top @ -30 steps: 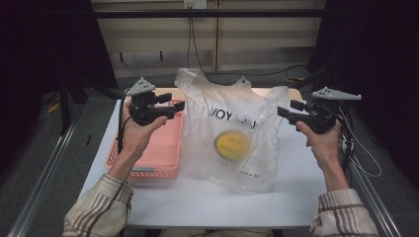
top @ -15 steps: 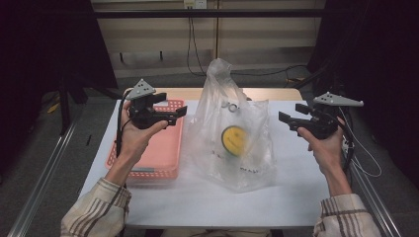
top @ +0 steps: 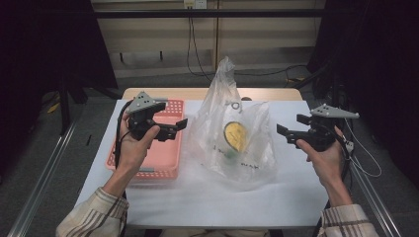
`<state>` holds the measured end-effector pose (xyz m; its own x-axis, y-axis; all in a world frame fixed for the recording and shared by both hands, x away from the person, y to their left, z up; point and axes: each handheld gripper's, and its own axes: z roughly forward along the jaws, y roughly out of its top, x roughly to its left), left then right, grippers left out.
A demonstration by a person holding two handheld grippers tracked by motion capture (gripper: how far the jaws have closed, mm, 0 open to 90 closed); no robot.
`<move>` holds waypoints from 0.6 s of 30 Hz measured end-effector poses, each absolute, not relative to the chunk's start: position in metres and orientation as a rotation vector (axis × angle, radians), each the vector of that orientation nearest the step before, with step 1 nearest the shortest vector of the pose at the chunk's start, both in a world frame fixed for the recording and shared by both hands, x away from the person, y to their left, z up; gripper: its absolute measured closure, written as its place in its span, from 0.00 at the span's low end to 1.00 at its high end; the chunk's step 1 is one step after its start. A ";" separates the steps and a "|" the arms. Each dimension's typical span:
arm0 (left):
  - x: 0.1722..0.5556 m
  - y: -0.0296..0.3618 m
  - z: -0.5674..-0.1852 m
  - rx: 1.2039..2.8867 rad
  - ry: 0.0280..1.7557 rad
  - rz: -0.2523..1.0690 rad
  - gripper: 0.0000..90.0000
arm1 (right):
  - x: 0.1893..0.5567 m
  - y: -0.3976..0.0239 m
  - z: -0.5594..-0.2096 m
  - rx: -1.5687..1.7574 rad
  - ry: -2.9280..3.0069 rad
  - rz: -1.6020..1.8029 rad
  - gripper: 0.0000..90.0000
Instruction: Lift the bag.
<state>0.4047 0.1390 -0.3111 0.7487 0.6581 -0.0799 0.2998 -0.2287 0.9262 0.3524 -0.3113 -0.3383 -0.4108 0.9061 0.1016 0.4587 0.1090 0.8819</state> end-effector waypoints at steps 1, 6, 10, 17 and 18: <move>0.403 0.141 -0.312 1.823 0.747 0.396 0.06 | 0.351 -0.310 -0.340 1.325 1.928 1.247 0.16; 0.395 0.149 -0.318 1.845 0.760 0.413 0.06 | 0.340 -0.302 -0.348 1.320 1.929 1.238 0.15; 0.389 0.156 -0.325 1.869 0.779 0.427 0.06 | 0.332 -0.296 -0.352 1.312 1.948 1.228 0.15; 0.375 0.164 -0.335 1.891 0.779 0.414 0.06 | 0.320 -0.292 -0.360 1.326 1.947 1.218 0.14; 0.373 0.165 -0.336 1.898 0.774 0.408 0.06 | 0.319 -0.292 -0.361 1.331 1.952 1.221 0.14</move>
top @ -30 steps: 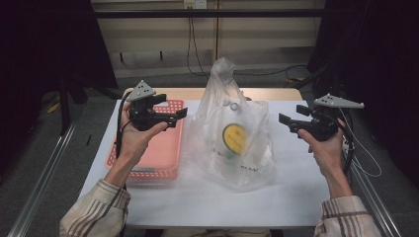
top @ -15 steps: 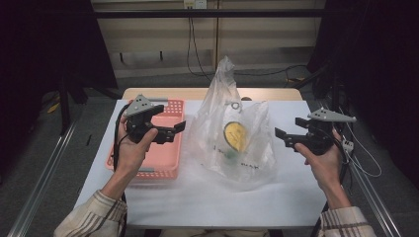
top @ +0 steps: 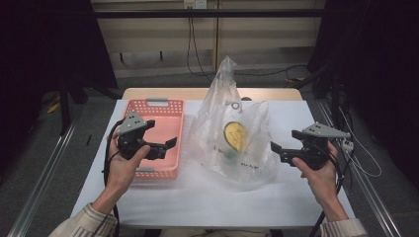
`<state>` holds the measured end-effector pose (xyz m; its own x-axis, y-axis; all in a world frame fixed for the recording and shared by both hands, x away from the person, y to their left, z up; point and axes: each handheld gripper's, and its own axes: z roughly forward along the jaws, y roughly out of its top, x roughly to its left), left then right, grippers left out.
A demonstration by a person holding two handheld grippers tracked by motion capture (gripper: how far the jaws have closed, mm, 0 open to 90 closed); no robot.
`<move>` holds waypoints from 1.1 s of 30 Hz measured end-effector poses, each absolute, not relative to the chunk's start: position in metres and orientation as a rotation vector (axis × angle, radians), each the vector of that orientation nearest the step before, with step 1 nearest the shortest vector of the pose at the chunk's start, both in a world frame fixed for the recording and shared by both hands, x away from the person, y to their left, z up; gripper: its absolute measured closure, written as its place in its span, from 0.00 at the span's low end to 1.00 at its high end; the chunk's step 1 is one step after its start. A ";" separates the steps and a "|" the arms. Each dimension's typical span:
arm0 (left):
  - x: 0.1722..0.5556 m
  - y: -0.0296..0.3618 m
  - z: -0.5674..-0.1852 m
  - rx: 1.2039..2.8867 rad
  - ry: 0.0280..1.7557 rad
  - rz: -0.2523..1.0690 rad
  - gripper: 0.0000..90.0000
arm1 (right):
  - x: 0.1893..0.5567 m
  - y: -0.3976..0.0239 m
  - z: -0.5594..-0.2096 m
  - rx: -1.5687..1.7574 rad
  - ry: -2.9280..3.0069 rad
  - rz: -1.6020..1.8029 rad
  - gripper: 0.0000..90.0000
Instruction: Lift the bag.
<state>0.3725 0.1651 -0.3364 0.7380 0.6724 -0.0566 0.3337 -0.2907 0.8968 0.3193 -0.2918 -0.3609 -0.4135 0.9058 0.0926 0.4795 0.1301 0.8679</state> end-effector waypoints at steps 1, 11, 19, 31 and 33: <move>0.371 0.166 -0.338 1.907 0.765 0.402 0.05 | 0.318 -0.291 -0.362 1.333 1.958 1.225 0.14; 0.350 0.179 -0.350 1.918 0.798 0.407 0.06 | 0.304 -0.286 -0.371 1.333 1.982 1.167 0.10; 0.329 0.184 -0.362 1.935 0.807 0.415 0.06 | 0.287 -0.285 -0.383 1.329 1.940 1.133 0.09; 0.305 0.197 -0.383 1.933 0.848 0.432 0.06 | 0.266 -0.285 -0.400 1.331 1.960 1.098 0.09; 0.301 0.198 -0.386 1.929 0.850 0.428 0.06 | 0.263 -0.285 -0.403 1.323 1.964 1.092 0.09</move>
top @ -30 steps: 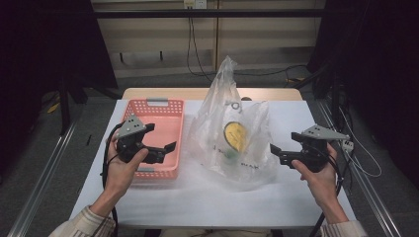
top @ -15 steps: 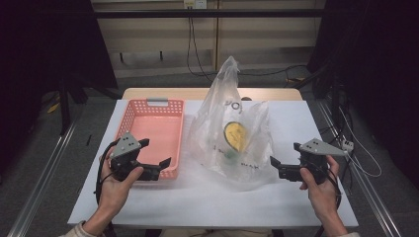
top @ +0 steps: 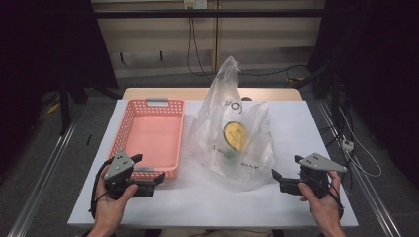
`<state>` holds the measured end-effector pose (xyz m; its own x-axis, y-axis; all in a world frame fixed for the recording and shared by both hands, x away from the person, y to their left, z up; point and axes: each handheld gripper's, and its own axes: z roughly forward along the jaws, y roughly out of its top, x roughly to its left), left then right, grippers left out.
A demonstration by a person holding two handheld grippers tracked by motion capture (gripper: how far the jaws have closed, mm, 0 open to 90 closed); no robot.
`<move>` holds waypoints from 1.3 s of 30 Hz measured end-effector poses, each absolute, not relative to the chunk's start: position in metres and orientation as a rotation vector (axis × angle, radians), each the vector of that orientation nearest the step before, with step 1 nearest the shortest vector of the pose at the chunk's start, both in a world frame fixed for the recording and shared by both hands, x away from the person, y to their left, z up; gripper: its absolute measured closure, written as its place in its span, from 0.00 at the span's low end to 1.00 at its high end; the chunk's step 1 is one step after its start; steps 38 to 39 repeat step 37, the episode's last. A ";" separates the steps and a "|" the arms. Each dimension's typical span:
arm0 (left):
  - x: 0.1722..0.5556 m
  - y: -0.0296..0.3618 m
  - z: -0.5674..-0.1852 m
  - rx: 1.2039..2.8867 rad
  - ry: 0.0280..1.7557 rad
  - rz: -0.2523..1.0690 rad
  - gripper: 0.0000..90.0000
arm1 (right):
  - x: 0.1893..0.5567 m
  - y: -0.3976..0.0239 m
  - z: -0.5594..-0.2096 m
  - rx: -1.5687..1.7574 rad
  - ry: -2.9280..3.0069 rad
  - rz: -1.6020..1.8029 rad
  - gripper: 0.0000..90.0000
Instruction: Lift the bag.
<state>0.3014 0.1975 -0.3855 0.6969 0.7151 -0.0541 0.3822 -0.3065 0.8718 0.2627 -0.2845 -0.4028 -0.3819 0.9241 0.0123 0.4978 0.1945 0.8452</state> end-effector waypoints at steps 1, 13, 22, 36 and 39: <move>0.299 0.199 -0.387 1.930 0.853 0.430 0.06 | 0.261 -0.284 -0.404 1.325 1.963 1.097 0.09; 0.283 0.212 -0.405 1.845 0.933 0.447 0.06 | 0.248 -0.292 -0.423 1.364 1.927 1.125 0.09; 0.269 0.210 -0.411 1.877 0.853 0.493 0.06 | 0.247 -0.296 -0.437 1.394 1.899 1.144 0.11; 0.279 0.215 -0.416 1.870 0.894 0.461 0.06 | 0.248 -0.290 -0.438 1.357 1.925 1.142 0.10; 0.279 0.215 -0.416 1.871 0.889 0.462 0.06 | 0.248 -0.290 -0.438 1.355 1.928 1.140 0.10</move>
